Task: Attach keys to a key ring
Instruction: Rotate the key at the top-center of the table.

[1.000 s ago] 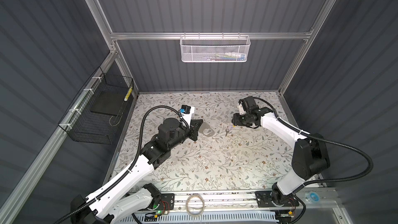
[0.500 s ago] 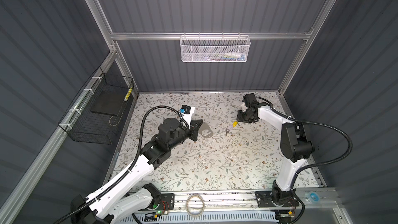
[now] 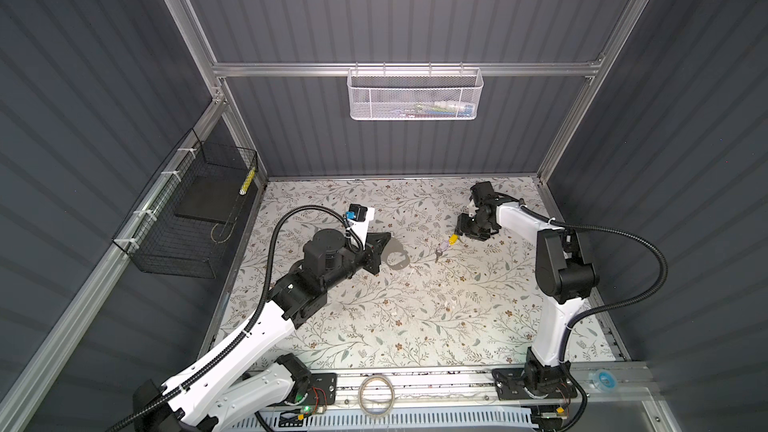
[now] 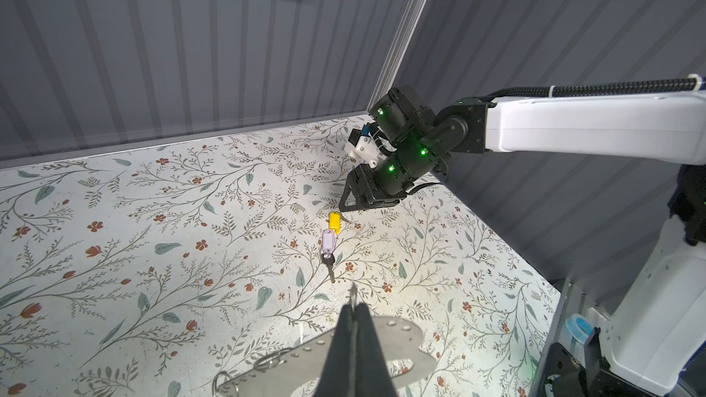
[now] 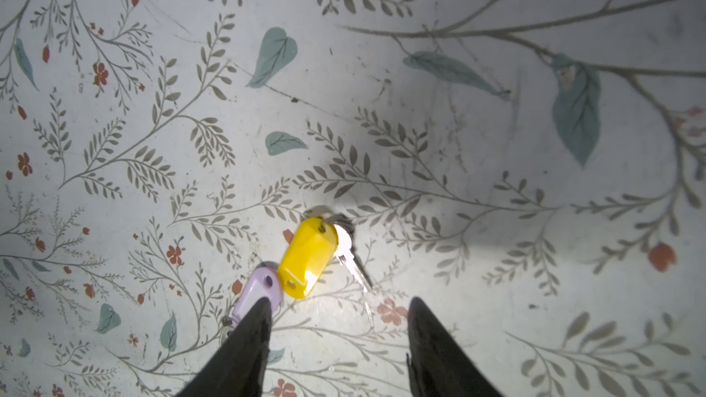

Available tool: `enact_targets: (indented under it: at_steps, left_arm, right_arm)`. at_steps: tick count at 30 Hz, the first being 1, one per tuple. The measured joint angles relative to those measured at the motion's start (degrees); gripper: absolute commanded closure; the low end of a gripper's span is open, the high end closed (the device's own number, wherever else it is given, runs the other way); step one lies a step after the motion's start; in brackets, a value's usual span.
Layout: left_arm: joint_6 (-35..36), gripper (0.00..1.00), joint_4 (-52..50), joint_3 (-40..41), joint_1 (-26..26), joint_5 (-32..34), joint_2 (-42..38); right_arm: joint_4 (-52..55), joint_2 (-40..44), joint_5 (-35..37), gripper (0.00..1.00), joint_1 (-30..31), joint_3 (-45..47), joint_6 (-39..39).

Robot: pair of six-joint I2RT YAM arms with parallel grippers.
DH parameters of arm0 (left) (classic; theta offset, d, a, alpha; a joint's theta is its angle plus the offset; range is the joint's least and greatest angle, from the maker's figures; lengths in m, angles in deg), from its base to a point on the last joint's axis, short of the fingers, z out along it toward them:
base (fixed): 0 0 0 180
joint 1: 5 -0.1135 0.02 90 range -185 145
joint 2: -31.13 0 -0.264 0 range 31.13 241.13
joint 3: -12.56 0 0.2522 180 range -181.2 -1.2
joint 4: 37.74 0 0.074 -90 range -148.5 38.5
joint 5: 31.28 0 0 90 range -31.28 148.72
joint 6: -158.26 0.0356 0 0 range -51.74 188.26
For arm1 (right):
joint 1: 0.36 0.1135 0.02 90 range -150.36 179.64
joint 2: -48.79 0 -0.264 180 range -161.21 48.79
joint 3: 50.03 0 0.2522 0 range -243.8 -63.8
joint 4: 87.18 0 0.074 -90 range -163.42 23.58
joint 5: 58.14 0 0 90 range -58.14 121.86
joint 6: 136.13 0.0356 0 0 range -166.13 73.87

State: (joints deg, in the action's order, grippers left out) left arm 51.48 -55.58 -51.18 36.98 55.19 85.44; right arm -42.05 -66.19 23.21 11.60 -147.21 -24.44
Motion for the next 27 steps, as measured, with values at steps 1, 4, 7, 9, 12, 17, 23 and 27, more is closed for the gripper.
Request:
enact_targets:
  at_steps: [1, 4, 7, 9, 12, 17, 23, 27]
  left_arm:
    - [0.00, 1.00, -0.09, 0.00, 0.00, 0.00, -0.09]
    - [0.00, 1.00, -0.26, 0.00, 0.00, 0.00, -0.20]
    - [0.00, 1.00, -0.76, 0.00, 0.00, 0.02, -0.22]
    - [0.00, 1.00, -1.03, 0.00, 0.00, 0.15, -0.37]
    - [-0.02, 1.00, -1.09, 0.00, 0.00, 0.22, -0.87]
    - [0.00, 1.00, -1.22, 0.00, 0.00, 0.22, -1.38]
    - [0.02, 1.00, -2.14, 0.00, 0.00, 0.44, -1.49]
    - [0.02, 1.00, -2.67, 0.00, 0.00, 0.61, -1.73]
  right_arm:
    - [-0.07, -0.44, -0.22, 0.42, -0.04, -0.39, 0.39]
    - [-0.11, -1.53, -0.90, 0.42, -0.35, -1.25, 1.36]
    - [-0.09, -2.51, -1.81, 0.42, -0.57, -1.81, 2.25]
    - [-0.11, -3.13, -2.54, 0.42, -0.63, -2.27, 2.62]
    - [-0.22, -4.28, -3.56, 0.43, -0.63, -3.34, 3.41]
    - [-0.50, -6.12, -5.09, 0.44, -0.63, -5.01, 4.31]
    - [-1.09, -7.15, -7.30, 0.49, -0.63, -6.19, 5.64]
    - [-2.34, -8.13, -10.32, 0.52, -0.57, -6.67, 6.34]
